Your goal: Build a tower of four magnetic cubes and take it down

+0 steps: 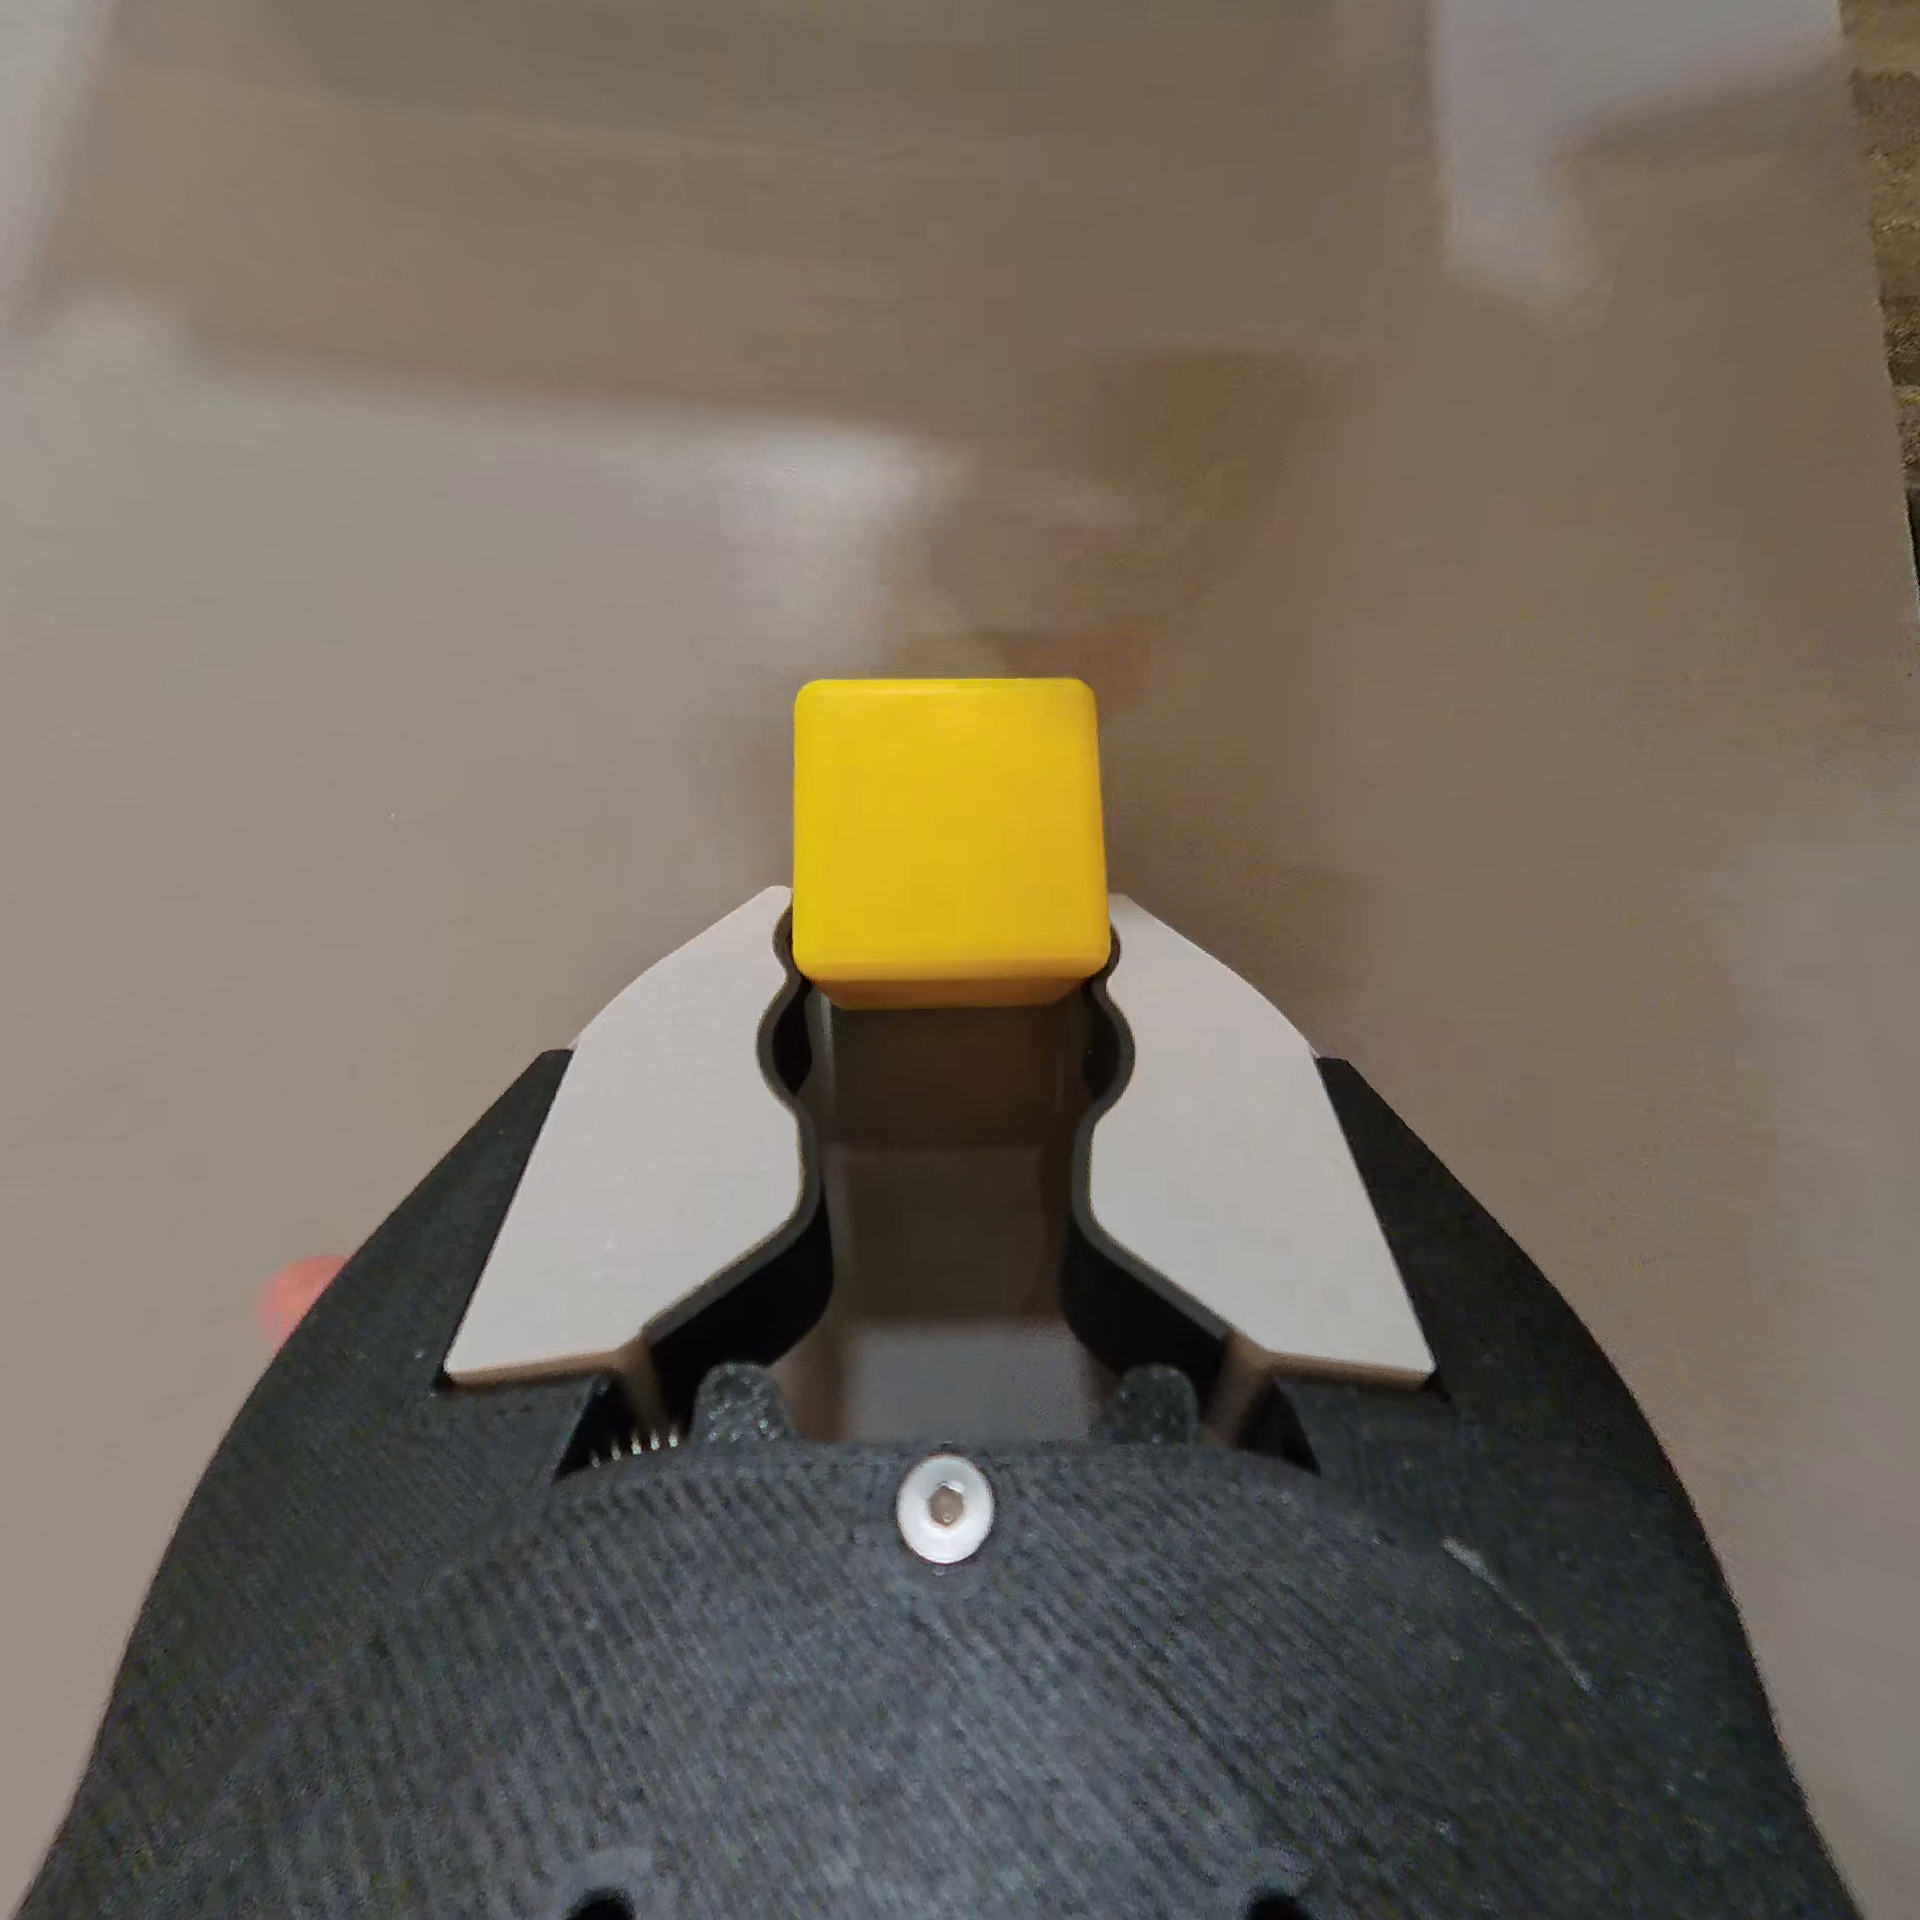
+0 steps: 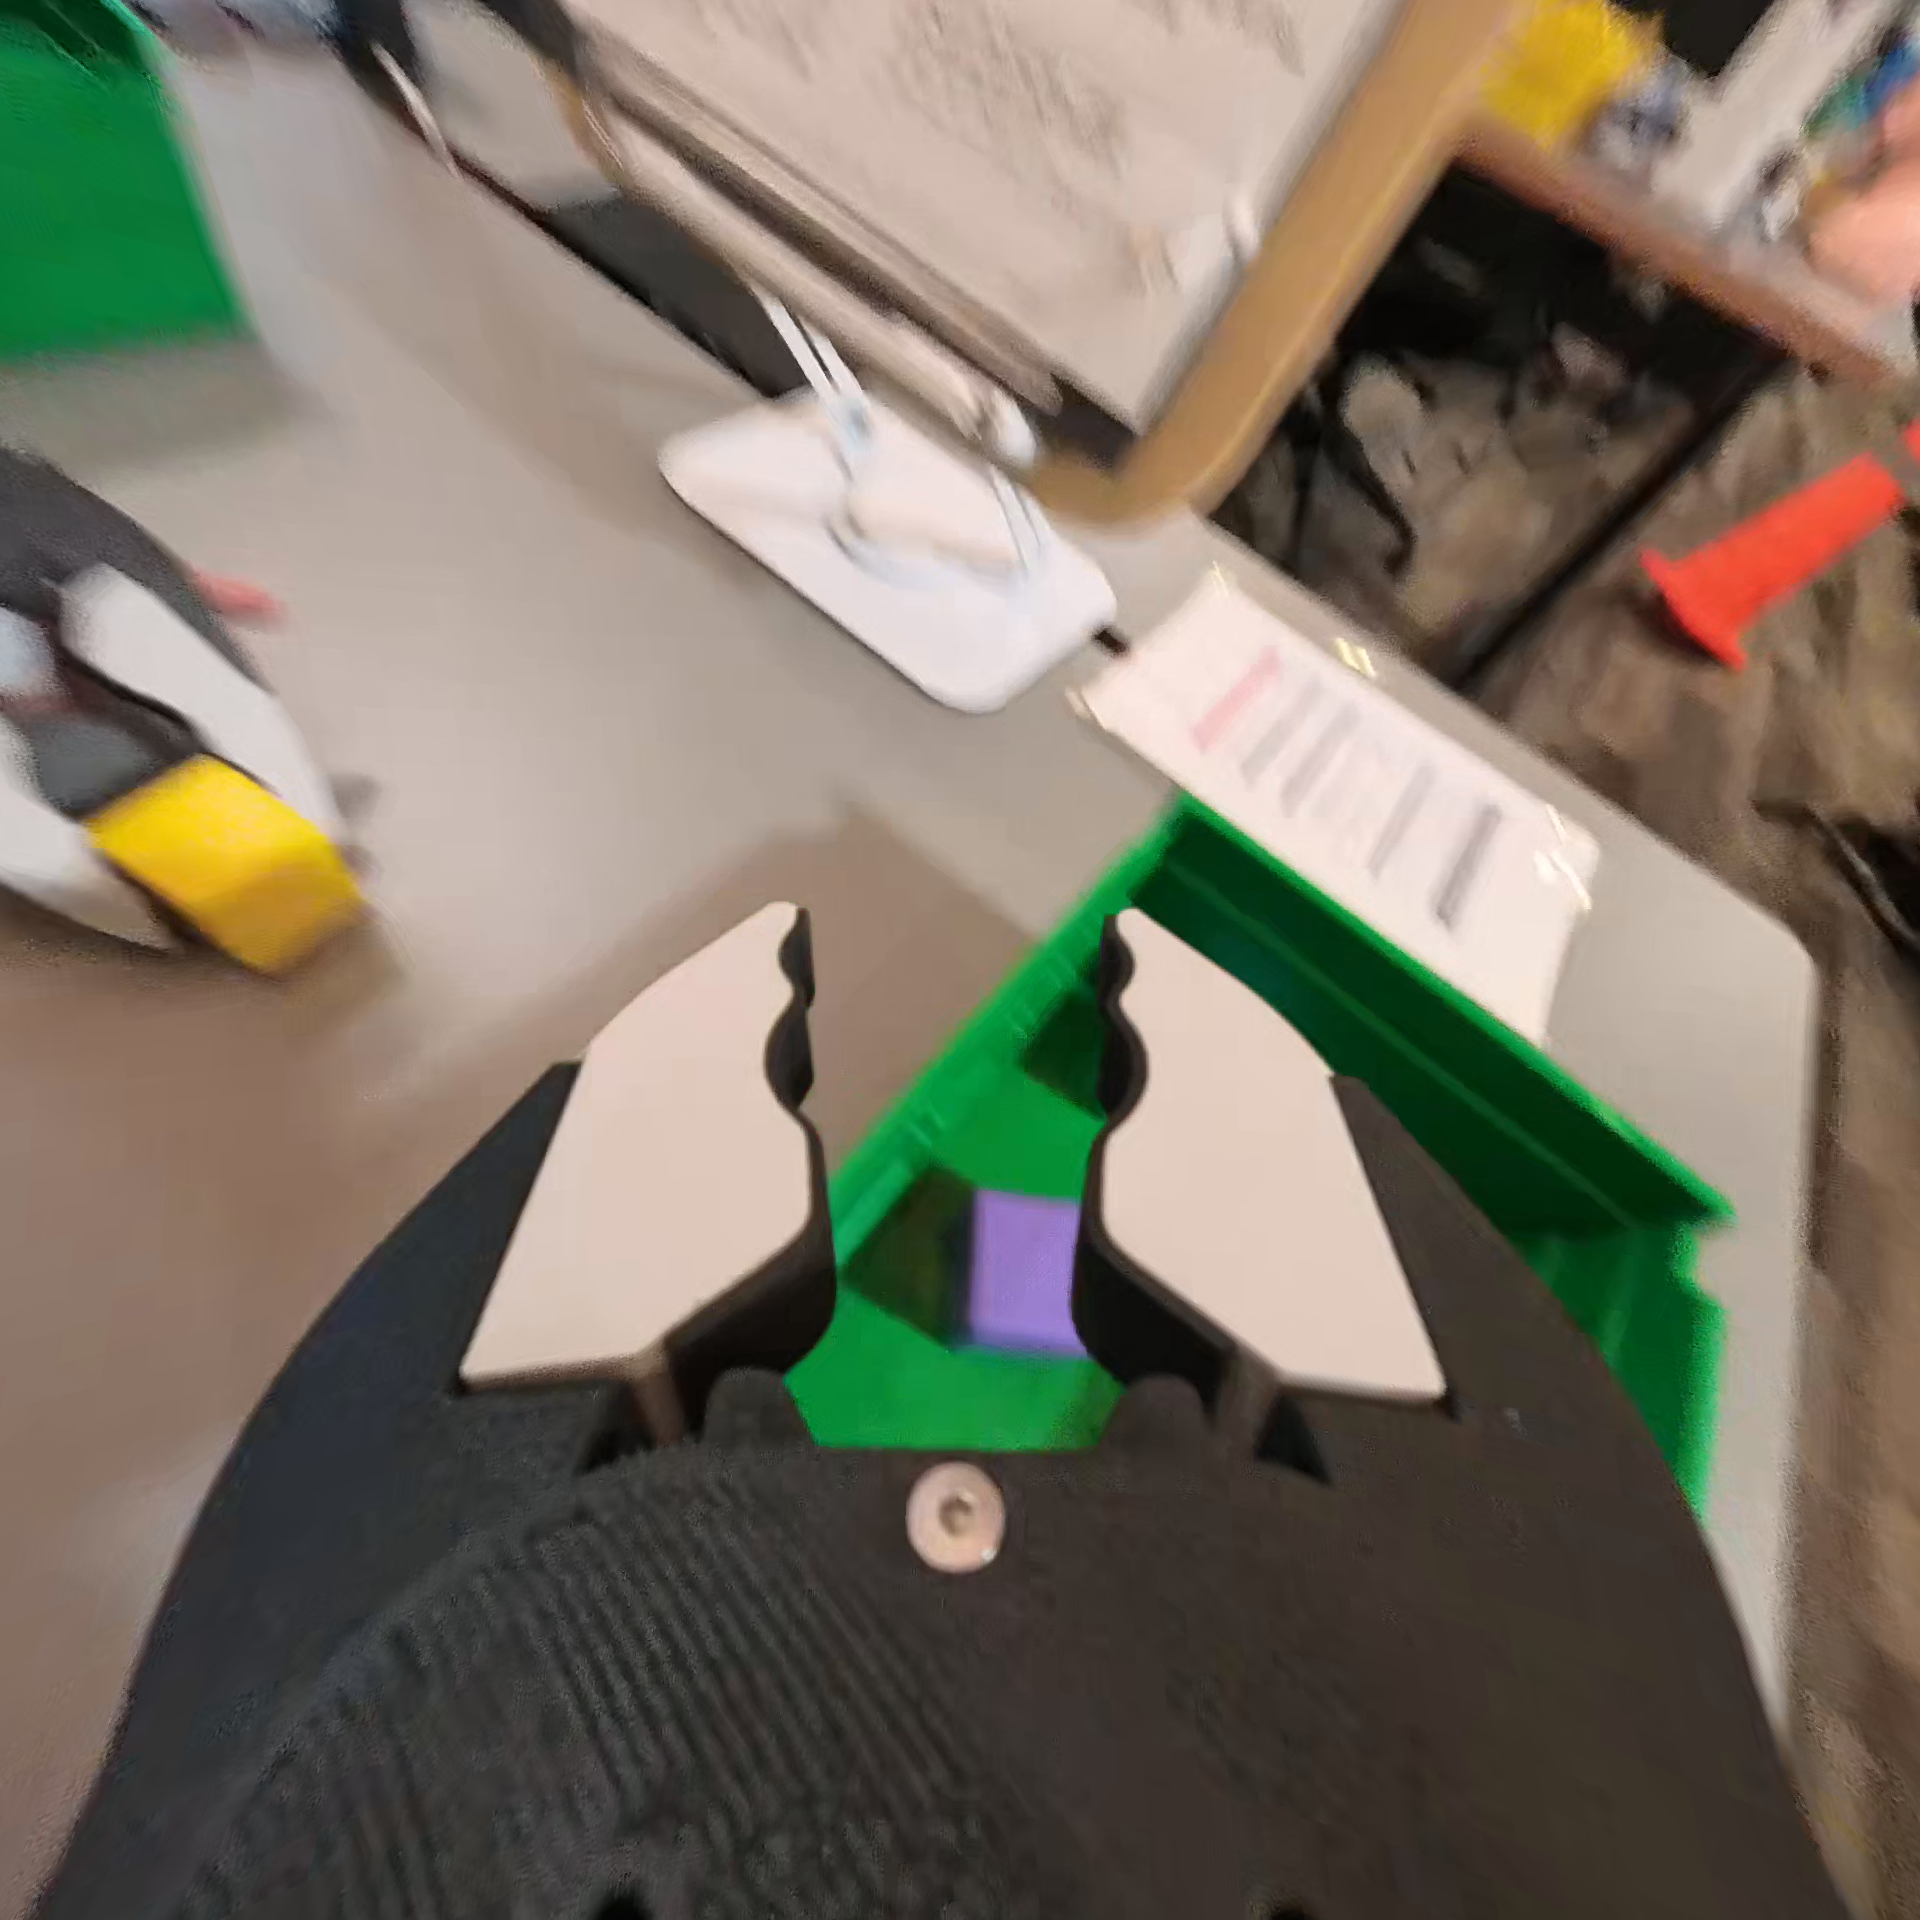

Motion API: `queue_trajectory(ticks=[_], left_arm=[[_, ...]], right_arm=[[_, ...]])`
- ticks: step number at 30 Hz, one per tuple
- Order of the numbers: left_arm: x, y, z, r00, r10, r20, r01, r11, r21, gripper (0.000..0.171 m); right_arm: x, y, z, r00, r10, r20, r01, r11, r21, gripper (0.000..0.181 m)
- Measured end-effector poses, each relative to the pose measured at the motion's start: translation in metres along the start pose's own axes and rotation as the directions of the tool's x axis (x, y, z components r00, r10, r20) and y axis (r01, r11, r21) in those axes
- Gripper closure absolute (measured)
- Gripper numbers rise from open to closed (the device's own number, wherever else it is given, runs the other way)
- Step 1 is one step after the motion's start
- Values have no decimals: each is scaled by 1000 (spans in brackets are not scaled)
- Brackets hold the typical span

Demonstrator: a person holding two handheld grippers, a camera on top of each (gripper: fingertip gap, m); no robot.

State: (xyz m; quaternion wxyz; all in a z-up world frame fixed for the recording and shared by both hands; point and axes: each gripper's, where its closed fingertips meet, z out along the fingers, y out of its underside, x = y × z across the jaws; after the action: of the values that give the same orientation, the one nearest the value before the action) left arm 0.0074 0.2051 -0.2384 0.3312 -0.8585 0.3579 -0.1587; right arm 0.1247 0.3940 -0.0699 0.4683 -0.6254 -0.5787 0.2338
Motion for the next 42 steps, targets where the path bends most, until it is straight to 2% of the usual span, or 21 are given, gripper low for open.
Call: queue_trajectory(ticks=[3,6,10,14,17,19,21,26,28,29,30,32,33,38,42], left_arm=[[4,1,-1,1000,0,-29,0,1000,1,113],[8,2,-3,999,-9,-54,10,1000,6,106],[5,3,-6,998,-39,-55,40,999,15,98],[2,5,-8,998,-44,-47,45,999,14,97],[2,5,-8,998,-43,-48,44,999,13,96],[2,8,-7,999,-31,-40,31,1000,0,98],[1,8,-7,1000,-7,-27,7,1000,-4,97],[2,8,-8,999,-17,-43,18,1000,1,96],[1,8,-8,999,-22,-40,22,1000,2,96],[1,8,-8,999,-21,-38,21,1000,2,96],[1,8,-8,999,-18,-36,19,1000,0,95],[1,8,-8,999,-15,-32,15,1000,-1,95],[1,8,-8,999,-15,-31,15,1000,-2,95],[0,8,-8,999,-22,-35,22,1000,1,96],[0,8,-7,1000,-16,-25,16,1000,-3,96]], right_arm=[[-56,-47,-2,984,-34,176,3,985,175,123],[-122,-61,13,934,-99,342,35,981,189,118],[-195,-36,52,869,-114,482,89,993,74,110],[-227,4,88,865,-112,489,150,988,-39,107],[-238,22,104,863,-81,499,136,988,-74,105],[-244,29,109,853,-57,519,117,990,-84,110],[-243,29,112,855,-52,515,100,993,-65,121],[-244,28,110,844,-80,531,112,993,-27,123],[-241,18,106,851,-94,516,103,995,11,123],[-236,9,102,860,-92,502,83,996,39,148],[-227,-6,97,881,-80,465,45,995,84,181],[-211,-32,80,887,-37,461,-36,988,148,181],[-204,-38,73,884,-14,468,-56,989,135,181],[-164,-35,65,932,12,362,-56,992,111,163],[-167,-7,89,941,75,331,-64,997,-42,116]])
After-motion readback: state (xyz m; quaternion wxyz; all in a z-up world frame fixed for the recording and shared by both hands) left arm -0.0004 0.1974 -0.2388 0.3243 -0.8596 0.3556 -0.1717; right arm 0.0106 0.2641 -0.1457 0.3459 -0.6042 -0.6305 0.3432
